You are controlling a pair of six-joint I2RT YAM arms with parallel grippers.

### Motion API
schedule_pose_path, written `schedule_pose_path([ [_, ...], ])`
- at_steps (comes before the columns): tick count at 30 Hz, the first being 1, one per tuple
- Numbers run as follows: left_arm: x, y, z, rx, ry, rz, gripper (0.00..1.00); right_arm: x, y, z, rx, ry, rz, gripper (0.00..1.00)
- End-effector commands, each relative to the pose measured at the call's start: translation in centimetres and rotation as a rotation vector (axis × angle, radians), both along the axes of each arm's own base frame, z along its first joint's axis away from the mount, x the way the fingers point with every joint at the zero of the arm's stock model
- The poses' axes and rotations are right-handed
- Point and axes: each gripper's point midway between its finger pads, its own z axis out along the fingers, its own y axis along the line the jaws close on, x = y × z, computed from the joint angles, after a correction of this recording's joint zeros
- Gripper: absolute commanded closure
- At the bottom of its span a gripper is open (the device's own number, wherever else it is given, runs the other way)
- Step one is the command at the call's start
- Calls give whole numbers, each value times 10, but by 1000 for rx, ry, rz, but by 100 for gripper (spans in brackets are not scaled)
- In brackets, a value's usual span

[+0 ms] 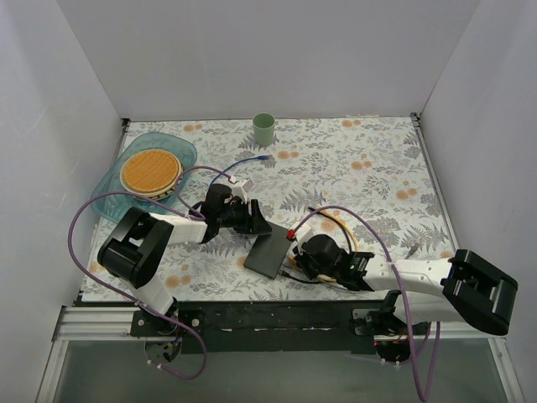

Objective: Insert the plug into the switch port

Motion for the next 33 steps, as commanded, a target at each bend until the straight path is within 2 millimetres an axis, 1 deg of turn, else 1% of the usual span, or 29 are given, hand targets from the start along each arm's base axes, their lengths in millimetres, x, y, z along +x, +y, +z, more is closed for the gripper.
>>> schedule_pose_path([
  [1,-38,-15,18,-90,38,-153,52,19,32,30,141,-95,-4,99],
  [7,-48,-18,12,-83,54,-177,51,21,38,31,158,-99,-2,99],
  [14,-56,-18,6,-68,65,-204,51,26,47,45,178,-140,25,99],
  [26,-65,-18,4,-59,78,-236,50,28,59,56,164,-191,112,99],
  [31,-69,-20,2,-57,89,-242,50,32,64,67,190,-209,103,99],
  [33,-72,-21,2,-56,91,-247,50,38,63,69,196,-209,57,99],
])
